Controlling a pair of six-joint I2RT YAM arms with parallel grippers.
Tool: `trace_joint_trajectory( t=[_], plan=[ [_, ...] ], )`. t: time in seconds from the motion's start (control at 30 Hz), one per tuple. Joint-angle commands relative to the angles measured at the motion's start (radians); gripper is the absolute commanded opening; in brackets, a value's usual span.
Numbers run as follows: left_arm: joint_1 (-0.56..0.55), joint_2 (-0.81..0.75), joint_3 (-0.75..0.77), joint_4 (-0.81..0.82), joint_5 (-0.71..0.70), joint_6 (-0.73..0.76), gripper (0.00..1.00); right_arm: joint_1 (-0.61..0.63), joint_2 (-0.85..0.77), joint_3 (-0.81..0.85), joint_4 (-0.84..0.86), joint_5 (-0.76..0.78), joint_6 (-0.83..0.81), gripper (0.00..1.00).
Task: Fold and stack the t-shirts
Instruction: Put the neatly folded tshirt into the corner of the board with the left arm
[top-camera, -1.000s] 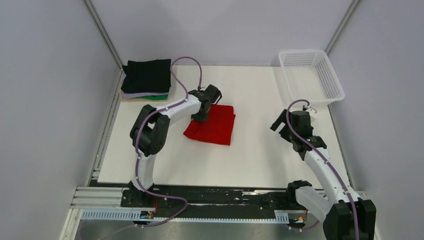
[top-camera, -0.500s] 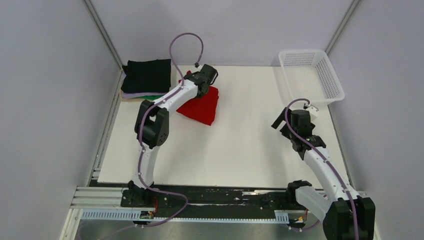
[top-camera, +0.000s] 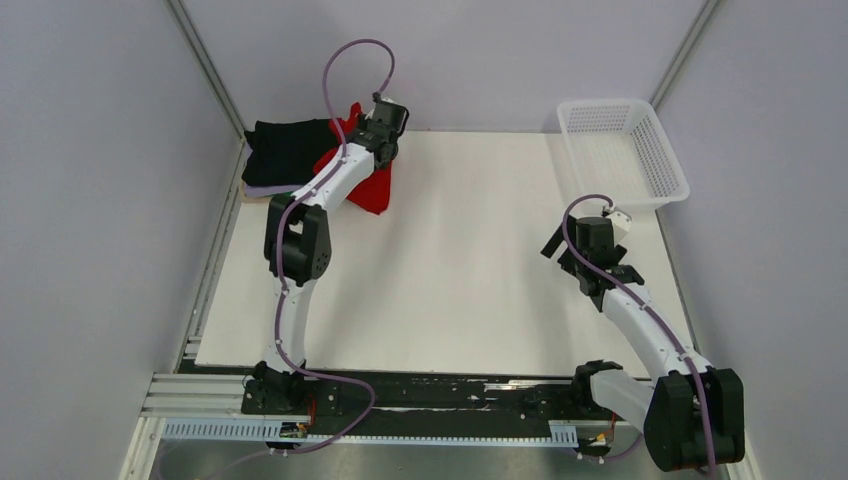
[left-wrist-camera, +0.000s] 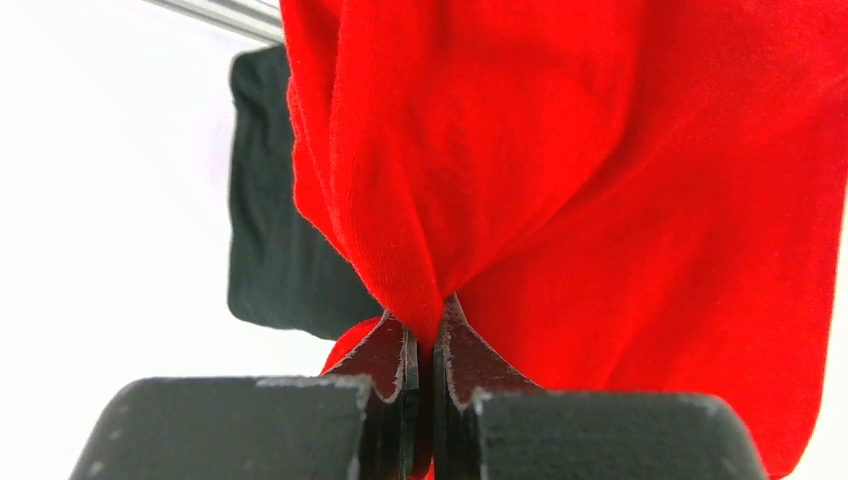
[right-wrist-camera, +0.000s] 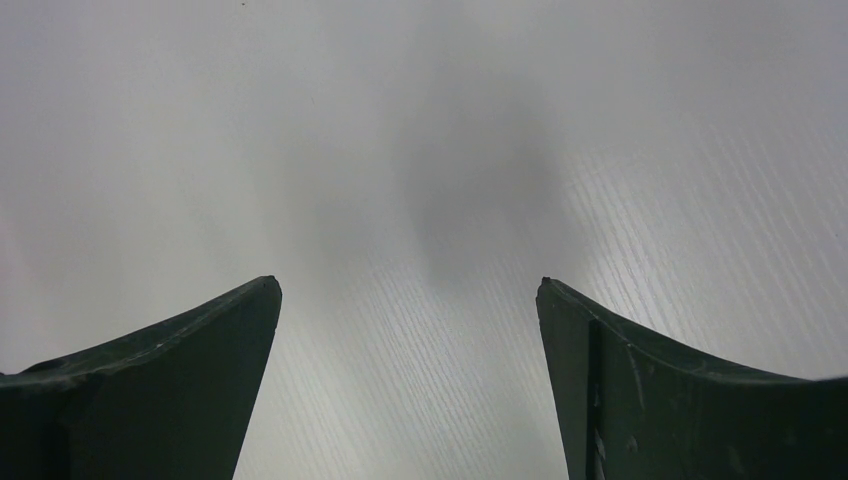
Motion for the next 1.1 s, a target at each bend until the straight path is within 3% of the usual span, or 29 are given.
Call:
trace_joint_trajectory(
  t=[0.0, 0.4, 0.8, 1.07],
  plan=[
    [0.018, -0.047, 0.081, 0.144, -0.032, 0.188, 0.0, -0.004, 0.002, 0.036, 0.044, 0.014, -0.022, 1.0],
    [0.027, -0.079, 0.241, 0.07, -0.021, 0.233, 0.0, -0.005, -0.018, 0.038, 0.041, 0.012, -0.024, 1.0],
    [0.042, -0.155, 0.269, 0.054, -0.006, 0.246, 0.0, -0.004, -0.003, 0.039, 0.03, 0.012, -0.017, 1.0],
    [0.117, -0.131, 0.265, -0.012, 0.062, 0.188, 0.0, -0.005, 0.025, 0.052, 0.024, 0.023, -0.018, 1.0]
  ],
)
